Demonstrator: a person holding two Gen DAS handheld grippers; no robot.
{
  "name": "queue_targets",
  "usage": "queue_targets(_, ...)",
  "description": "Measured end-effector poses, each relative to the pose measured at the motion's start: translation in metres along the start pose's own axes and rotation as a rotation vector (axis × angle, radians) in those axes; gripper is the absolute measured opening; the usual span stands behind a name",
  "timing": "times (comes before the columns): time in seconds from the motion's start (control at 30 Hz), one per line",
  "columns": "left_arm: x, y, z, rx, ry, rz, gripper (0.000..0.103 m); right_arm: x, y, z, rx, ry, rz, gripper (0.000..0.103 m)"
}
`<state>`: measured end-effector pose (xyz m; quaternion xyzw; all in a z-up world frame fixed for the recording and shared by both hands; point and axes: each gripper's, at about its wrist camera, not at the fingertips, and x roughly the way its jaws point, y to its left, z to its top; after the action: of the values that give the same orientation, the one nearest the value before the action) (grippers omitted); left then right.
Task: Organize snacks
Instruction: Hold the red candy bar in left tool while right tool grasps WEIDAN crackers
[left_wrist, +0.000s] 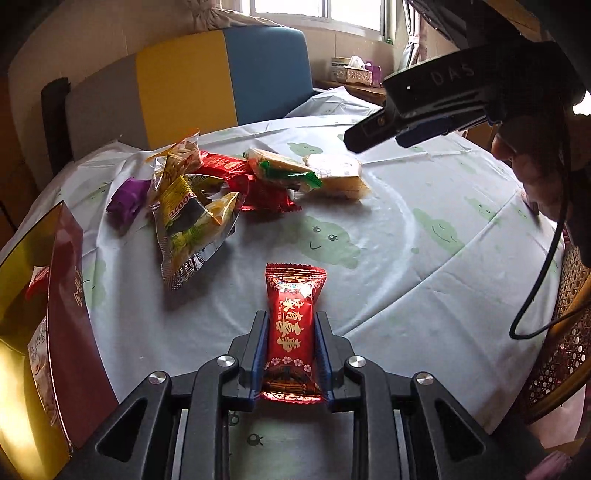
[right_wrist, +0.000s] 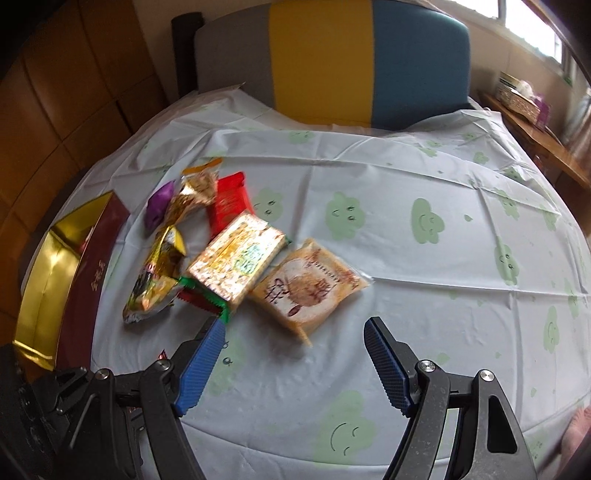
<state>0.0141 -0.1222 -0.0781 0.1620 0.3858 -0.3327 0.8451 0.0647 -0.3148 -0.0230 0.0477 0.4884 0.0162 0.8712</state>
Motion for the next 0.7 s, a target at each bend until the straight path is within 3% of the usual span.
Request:
queue_targets(0.27,0.001,0.002,-0.002,-0.027,-0.024,-0.011,0.025,0.007,0.008,-0.003,-0.025,0.027,0.002,0.072)
queue_targets(0.33,0.0,0.002,-0.002,-0.031,-0.031,-0.013,0.025,0.008,0.008,-0.003,-0.009,0.033,0.016,0.067)
queue_targets(0.47,-0.001,0.0,-0.004,-0.024,-0.042,-0.005,0.025,0.013,0.007,-0.003,0.048,0.063,0.083,0.059)
queue_targets(0.7,-0.002,0.003,-0.004,-0.047,-0.052,-0.021,0.025,0.021,0.005,0.022,0.204,0.049,0.19,0.059)
